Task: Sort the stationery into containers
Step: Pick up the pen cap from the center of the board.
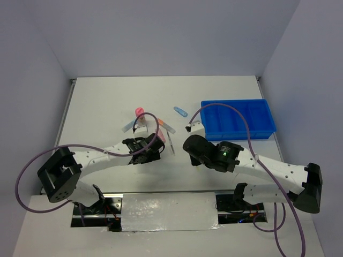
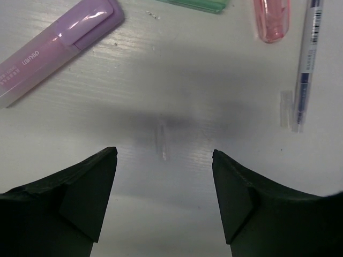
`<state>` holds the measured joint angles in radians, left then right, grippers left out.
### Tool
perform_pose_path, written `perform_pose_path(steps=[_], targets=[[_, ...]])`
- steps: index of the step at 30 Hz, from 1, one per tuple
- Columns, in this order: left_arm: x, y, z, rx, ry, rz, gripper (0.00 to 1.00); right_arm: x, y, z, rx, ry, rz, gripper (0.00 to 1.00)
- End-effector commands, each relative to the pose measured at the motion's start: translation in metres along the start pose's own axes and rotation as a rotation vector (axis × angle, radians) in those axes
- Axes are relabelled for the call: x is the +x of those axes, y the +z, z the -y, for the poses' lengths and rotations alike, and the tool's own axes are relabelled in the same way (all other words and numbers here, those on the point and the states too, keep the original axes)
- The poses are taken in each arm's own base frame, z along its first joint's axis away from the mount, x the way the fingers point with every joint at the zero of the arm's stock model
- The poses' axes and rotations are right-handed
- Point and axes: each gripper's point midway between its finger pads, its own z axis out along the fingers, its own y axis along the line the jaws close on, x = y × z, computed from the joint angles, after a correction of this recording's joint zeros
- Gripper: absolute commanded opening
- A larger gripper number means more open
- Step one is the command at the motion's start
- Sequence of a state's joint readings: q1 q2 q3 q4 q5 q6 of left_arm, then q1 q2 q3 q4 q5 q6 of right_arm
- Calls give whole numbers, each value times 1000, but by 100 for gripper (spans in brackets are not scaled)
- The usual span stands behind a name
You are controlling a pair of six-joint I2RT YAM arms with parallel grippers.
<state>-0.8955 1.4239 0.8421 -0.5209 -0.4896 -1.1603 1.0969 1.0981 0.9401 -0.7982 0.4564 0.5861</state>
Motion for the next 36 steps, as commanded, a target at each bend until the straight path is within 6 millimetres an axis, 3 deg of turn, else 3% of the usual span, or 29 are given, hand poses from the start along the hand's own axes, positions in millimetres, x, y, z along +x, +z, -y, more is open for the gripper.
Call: perform_pose_path(steps=[1,10,14,24,30,33,36], targets=[[-7,3,12,3,-33,28,82,-8,-7,4,14,14,35,0],[5,16,9,-26,-8,-5,62,-8,-5,2,9,2,29,0],[9,19,4,-39,1,-10,61,-9,-5,2,4,3,39,0],[21,31,-1,-58,19,-40,45,-8,-4,-5,-25,4,35,0],[28,35,-5,-70,23,-52,44,-9,-4,-6,-34,8,40,0],[27,35,-8,-74,24,-50,30,-8,-3,-7,-39,7,37,0],[29,35,-9,-73,23,-51,23,-6,-1,-9,-49,7,37,0]])
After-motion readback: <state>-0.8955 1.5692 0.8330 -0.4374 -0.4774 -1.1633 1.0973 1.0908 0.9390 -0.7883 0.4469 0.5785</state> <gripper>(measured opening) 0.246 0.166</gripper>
